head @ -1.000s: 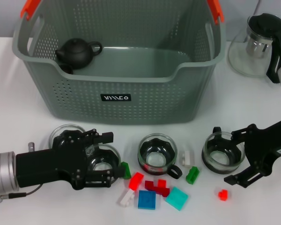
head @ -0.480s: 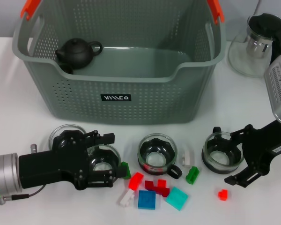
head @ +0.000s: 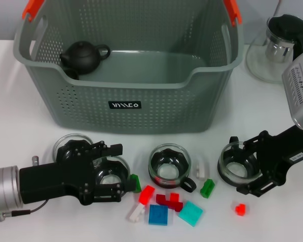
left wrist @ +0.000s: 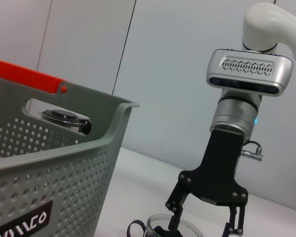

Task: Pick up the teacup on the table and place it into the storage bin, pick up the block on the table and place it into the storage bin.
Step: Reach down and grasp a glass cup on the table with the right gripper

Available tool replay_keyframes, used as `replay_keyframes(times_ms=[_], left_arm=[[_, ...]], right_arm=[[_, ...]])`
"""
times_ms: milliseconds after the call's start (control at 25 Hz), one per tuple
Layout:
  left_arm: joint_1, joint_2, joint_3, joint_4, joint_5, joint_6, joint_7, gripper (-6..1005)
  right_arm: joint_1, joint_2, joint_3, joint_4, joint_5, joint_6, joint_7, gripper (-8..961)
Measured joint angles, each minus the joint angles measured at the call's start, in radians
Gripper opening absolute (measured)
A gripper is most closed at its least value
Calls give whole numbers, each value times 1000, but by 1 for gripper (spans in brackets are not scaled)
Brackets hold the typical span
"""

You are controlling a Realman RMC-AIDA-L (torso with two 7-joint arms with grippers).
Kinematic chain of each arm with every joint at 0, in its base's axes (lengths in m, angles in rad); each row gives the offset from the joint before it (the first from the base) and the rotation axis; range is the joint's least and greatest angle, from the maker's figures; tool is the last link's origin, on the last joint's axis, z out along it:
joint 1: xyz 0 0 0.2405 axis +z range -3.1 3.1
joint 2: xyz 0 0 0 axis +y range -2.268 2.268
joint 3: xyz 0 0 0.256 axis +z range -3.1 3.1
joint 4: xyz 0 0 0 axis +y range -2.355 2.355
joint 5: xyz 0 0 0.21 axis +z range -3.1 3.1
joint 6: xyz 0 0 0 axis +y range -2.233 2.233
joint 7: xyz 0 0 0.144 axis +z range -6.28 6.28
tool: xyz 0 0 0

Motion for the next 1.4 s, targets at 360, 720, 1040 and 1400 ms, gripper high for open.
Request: replay_keyframes(times_ms=[360,720,1040,1400], left_arm=[[2,0,-3,0,0,0,0,933],[5,0,-12,0,0,0,0,934],[5,0,-15,0,0,0,0,934],[5,0,-15,0,0,-2,0,933]], right_arm=[[-2,0,-6,15,-3,22,7,837],[1,0,-16,25,-3,38,31,829],[2,0,-30,33,-3,46,33,774],[2,1,-96,71,-6,104,49,737]])
